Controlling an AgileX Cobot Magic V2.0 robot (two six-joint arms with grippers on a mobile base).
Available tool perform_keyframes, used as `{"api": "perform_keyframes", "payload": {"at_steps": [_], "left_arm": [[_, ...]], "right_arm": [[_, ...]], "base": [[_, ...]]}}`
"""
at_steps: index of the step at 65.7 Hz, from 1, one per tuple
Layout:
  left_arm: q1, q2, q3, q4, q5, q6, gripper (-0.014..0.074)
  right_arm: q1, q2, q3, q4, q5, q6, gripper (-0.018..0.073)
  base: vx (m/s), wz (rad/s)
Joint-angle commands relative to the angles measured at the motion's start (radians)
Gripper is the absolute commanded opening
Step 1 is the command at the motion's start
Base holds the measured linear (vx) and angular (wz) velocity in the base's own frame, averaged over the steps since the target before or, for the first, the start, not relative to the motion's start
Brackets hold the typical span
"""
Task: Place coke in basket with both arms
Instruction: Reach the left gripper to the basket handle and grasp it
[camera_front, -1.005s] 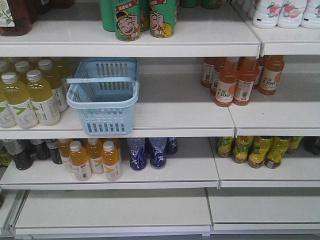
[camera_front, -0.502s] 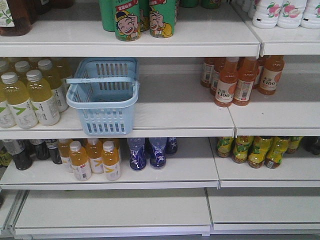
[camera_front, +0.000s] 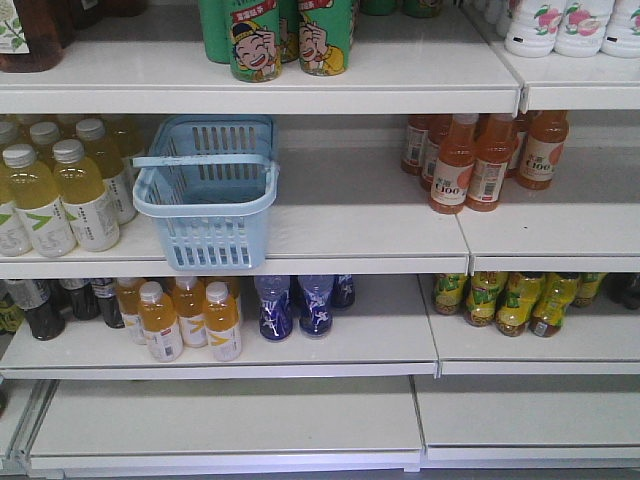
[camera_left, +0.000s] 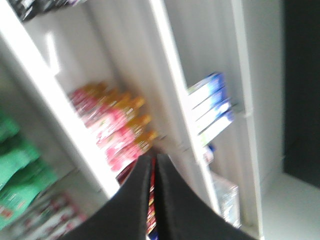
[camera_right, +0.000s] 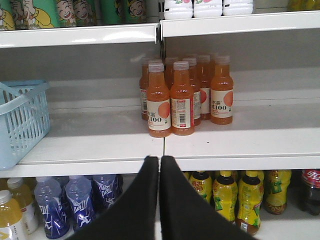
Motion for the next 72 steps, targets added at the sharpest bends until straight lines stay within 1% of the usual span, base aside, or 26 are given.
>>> {"api": "perform_keyframes", "payload": {"at_steps": [1,5,10,17,20,25,33,45,54,63,72], "left_arm": [[-0.007,0.136,-0.023,0.065,-0.108,-0.102,0.0064],[-0.007,0.230,-0.023,0.093,-0.130,-0.167,0.0123],[-0.007,0.338,-0.023,0.139,-0.171,-0.235,0.0225],[-0.007,0.499,-0.023,0.238,-0.249,-0.281,0.0376],[-0.007,0.562,-0.023,0.268,-0.281,-0.301,0.0421],[-0.007,0.676,-0.024,0.268,-0.338,-0.332,0.0470],[-0.007,0.867,-0.059,0.217,-0.456,-0.344,0.0486],[-0.007,1.090,-0.219,0.211,-0.519,-0.355,0.0486],[-0.007,1.200,-0.338,0.211,-0.520,-0.361,0.0486],[-0.007,1.280,-0.423,0.206,-0.493,-0.404,0.0486],[-0.007,1.337,-0.492,0.169,-0.462,-0.405,0.0486]], "right_arm": [[-0.004,-0.012,0.008,-0.008,-0.074,-0.002,-0.0005],[-0.004,-0.012,0.008,-0.008,-0.074,-0.002,-0.0005],[-0.004,-0.012,0.008,-0.008,-0.074,-0.002,-0.0005],[-0.004,-0.012,0.008,-0.008,-0.074,-0.002,-0.0005],[-0.004,-0.012,0.008,-0.008,-0.074,-0.002,-0.0005],[-0.004,-0.012,0.008,-0.008,-0.074,-0.002,-0.0005],[-0.004,-0.012,0.008,-0.008,-0.074,-0.002,-0.0005],[-0.004,-0.012,0.008,-0.008,-0.074,-0.002,-0.0005],[-0.004,-0.012,0.008,-0.008,-0.074,-0.002,-0.0005],[-0.004,-0.012,0.008,-0.008,-0.075,-0.002,-0.0005],[-0.004,-0.012,0.008,-0.008,-0.075,-0.002,-0.0005]], "base": [[0.00,0.00],[0.00,0.00],[0.00,0.00],[0.00,0.00],[0.00,0.00],[0.00,0.00],[0.00,0.00],[0.00,0.00],[0.00,0.00],[0.00,0.00],[0.00,0.00]]}}
